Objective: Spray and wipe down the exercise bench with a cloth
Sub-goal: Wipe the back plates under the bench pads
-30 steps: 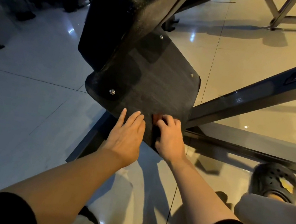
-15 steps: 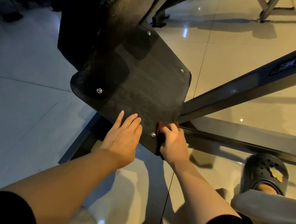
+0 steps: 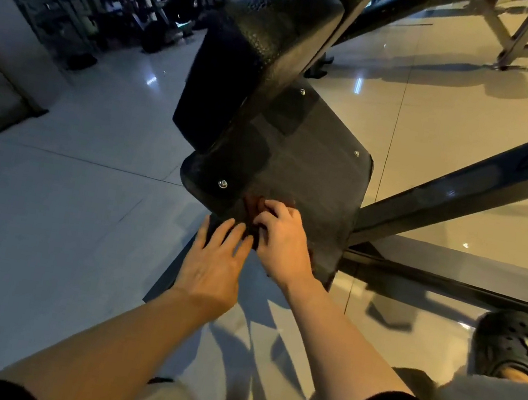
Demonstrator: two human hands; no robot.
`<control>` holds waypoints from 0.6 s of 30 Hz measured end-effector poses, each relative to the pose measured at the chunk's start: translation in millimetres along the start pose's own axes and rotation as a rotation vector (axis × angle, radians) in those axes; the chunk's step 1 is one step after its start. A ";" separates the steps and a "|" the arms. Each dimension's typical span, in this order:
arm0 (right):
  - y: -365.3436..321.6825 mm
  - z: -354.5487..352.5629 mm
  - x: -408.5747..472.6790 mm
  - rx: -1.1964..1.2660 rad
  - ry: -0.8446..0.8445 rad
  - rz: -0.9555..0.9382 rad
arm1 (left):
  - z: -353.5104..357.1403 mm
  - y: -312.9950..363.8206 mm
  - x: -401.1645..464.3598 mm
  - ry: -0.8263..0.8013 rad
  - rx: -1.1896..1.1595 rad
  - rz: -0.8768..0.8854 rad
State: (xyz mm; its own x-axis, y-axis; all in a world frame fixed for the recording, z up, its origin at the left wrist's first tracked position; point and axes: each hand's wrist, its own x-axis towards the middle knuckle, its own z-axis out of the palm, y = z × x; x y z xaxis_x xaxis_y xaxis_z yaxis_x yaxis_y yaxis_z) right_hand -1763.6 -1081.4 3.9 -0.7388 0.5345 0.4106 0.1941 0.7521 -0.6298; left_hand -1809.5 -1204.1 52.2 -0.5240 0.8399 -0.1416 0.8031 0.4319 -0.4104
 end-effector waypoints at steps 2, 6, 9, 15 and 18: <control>13.4 -5.5 -2.8 -0.067 -0.040 0.116 | 1.8 -5.0 -3.2 -0.006 0.018 0.011; 25.5 -17.6 -8.8 -0.086 0.049 0.434 | 1.4 -6.3 -4.7 0.003 0.021 0.016; -3.2 -12.0 0.6 -0.006 0.160 0.176 | 0.1 -5.4 -4.2 0.009 0.003 0.028; -0.3 1.2 -15.5 -0.240 -0.085 0.106 | -1.2 -2.0 -5.0 0.021 0.000 0.023; 35.2 -11.3 -38.3 -0.259 -0.152 0.496 | -2.2 0.7 -5.2 0.019 -0.006 0.037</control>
State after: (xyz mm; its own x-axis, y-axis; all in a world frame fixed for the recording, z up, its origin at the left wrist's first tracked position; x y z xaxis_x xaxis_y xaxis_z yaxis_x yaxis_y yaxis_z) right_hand -1721.2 -1071.0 -26.5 -0.5997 0.8002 -0.0036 0.6783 0.5060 -0.5328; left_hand -1805.6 -1207.4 54.7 -0.4881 0.8616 -0.1392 0.8238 0.4021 -0.3996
